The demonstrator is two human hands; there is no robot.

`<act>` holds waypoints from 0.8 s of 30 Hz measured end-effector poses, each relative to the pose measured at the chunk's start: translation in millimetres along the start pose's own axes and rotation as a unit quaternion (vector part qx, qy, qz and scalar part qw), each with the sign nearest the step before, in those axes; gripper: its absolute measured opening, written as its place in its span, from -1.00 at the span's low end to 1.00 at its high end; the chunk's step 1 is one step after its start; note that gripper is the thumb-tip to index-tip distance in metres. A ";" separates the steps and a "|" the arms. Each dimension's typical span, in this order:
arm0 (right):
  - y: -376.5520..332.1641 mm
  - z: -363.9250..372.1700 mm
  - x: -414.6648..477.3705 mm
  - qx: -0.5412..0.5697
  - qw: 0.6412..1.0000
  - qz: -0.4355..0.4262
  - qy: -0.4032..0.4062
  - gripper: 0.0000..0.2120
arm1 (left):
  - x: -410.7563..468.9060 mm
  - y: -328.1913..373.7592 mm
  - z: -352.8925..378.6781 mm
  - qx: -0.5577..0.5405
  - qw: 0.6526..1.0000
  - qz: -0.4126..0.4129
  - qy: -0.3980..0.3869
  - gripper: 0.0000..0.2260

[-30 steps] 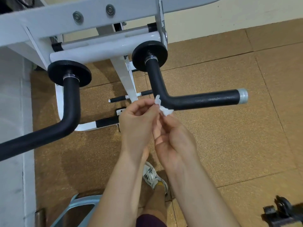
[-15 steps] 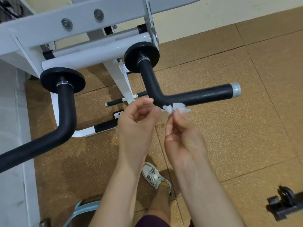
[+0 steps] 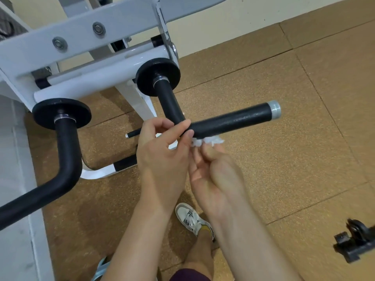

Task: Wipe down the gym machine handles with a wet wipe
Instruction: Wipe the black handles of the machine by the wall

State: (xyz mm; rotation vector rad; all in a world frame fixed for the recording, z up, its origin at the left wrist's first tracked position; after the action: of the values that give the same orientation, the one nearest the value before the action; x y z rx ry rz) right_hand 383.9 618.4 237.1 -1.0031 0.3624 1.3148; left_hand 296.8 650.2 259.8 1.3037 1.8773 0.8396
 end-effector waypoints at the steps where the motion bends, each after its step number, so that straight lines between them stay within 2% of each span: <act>1: 0.2 0.4 -0.6 0.000 1.000 0.005 -0.010 -0.71 | -0.3 2.8 0.3 0.031 0.999 0.027 0.011 -0.82; 4: -22.0 -2.4 6.8 0.022 0.998 -0.046 0.041 -0.76 | -1.6 12.2 3.4 0.109 0.989 0.096 0.024 -0.83; 6: -31.5 -3.5 8.2 -0.014 0.994 -0.095 0.060 -0.79 | -3.0 18.7 6.2 0.135 0.982 0.132 0.022 -0.84; 10: -24.7 -7.7 1.4 -0.086 0.988 -0.115 0.054 -0.80 | -6.1 28.6 16.1 0.139 0.976 0.170 -0.008 -0.80; 14: -48.0 -12.3 10.9 -0.041 0.981 -0.158 0.108 -0.84 | -7.7 34.1 24.5 0.132 0.974 0.182 -0.037 -0.78; 16: -40.8 -9.9 8.3 -0.059 0.987 -0.135 0.070 -0.81 | -8.3 36.0 26.8 0.141 0.972 0.185 -0.033 -0.78; 18: -30.4 -7.9 6.8 -0.084 0.993 -0.075 0.030 -0.81 | -8.6 38.6 28.8 0.151 0.970 0.189 -0.023 -0.78; 20: -39.9 -8.3 13.8 -0.062 0.997 -0.043 0.025 -0.78 | -8.9 40.1 31.6 0.164 0.965 0.203 -0.013 -0.80; 24: -78.5 -17.7 31.6 -0.006 0.995 -0.088 0.052 -0.71 | -10.0 42.5 35.6 0.177 0.961 0.214 -0.002 -0.83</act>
State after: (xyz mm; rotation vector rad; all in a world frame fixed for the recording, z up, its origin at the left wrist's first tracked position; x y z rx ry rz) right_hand 469.5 630.1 235.8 -1.0911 0.3370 1.1106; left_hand 350.2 657.1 276.6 1.9793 1.8239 0.7251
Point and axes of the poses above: each hand's wrist, its own x-axis towards the middle knuckle, its own z-axis out of the palm, y = z × x, the point moved 4 cm from there along x, towards the middle knuckle, and after that the axes turned 14 degrees about -z, right-handed, at the moved point
